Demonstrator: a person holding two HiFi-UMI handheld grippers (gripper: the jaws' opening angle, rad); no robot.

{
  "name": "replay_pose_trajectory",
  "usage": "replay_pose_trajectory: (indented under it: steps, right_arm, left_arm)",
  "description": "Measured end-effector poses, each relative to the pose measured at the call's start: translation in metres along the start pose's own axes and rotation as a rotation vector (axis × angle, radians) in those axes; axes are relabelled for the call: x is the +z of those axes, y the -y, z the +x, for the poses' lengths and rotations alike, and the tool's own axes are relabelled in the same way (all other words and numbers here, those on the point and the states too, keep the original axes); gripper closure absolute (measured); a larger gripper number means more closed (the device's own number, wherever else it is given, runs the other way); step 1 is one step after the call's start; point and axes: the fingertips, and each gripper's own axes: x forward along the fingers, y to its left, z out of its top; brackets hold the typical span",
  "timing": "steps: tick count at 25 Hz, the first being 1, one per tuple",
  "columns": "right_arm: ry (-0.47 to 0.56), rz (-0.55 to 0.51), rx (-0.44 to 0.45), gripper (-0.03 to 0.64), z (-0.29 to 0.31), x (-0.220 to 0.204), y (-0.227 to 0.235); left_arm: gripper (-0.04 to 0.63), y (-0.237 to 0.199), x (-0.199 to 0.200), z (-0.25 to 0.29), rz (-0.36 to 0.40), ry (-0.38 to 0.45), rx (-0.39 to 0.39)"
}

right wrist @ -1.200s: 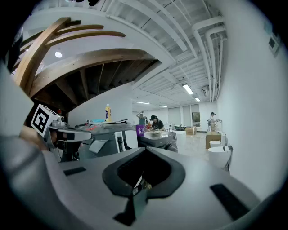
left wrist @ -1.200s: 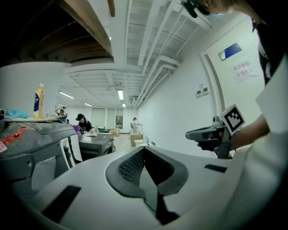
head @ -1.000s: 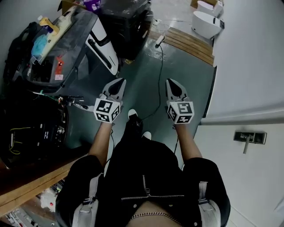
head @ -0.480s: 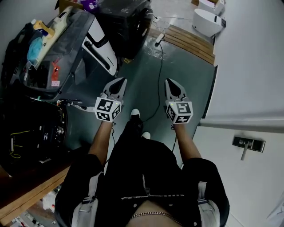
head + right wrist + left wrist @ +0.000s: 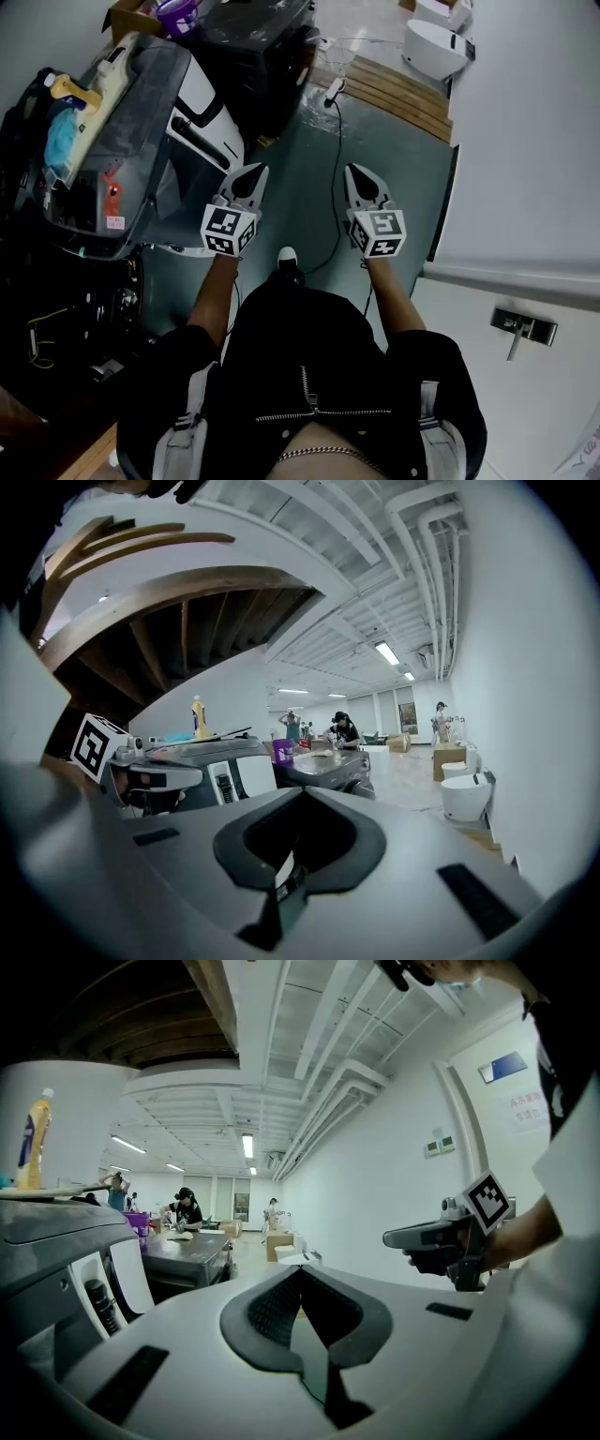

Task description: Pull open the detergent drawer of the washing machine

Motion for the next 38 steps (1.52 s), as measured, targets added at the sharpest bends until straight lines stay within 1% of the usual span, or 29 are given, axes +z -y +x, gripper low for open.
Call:
replay_pose_trajectory:
  steps: [4,8,12,18,23,27,32,38]
  right_arm:
    - [0.007,-0.014,-0.014,0.611,0.035,0.009,0.005]
    - [0.015,-0.005,-0.031,0.611,0.065,0.015,0.006]
    - [-0.001,-0.024,-0.029,0.611,0.087,0.017,0.007]
    - [-0.009,-0.009,-0.031,0.611,0.117,0.02,0.02]
    - [-0.031,-0.005,0.011,0.611,0.154,0.019,0.025]
    - [-0.03,-0.01,0.047,0.611,0.194,0.026,0.038]
    - [-0.028,0.001,0.096,0.611,0.252,0.035,0.06]
    - [-0.06,0.007,0.192,0.611,0.334,0.053,0.092]
  left_arm:
    - [0.577,-0.03,0.004,0.02,0.003,-0.002,-0.014]
    - [0.577,-0.056,0.008,0.038,0.011,-0.007,-0.034]
    - [0.577,-0.075,0.012,0.052,0.003,-0.002,-0.042]
    - [0.577,-0.094,0.016,0.072,-0.001,0.001,-0.045]
    - [0.577,-0.116,0.014,0.09,-0.012,-0.006,-0.023]
    - [0.577,-0.136,0.015,0.113,-0.016,-0.015,0.0]
    - [0.577,-0.165,0.021,0.155,-0.02,-0.02,0.037]
    - [0.577,-0.207,0.035,0.216,-0.028,-0.04,0.116]
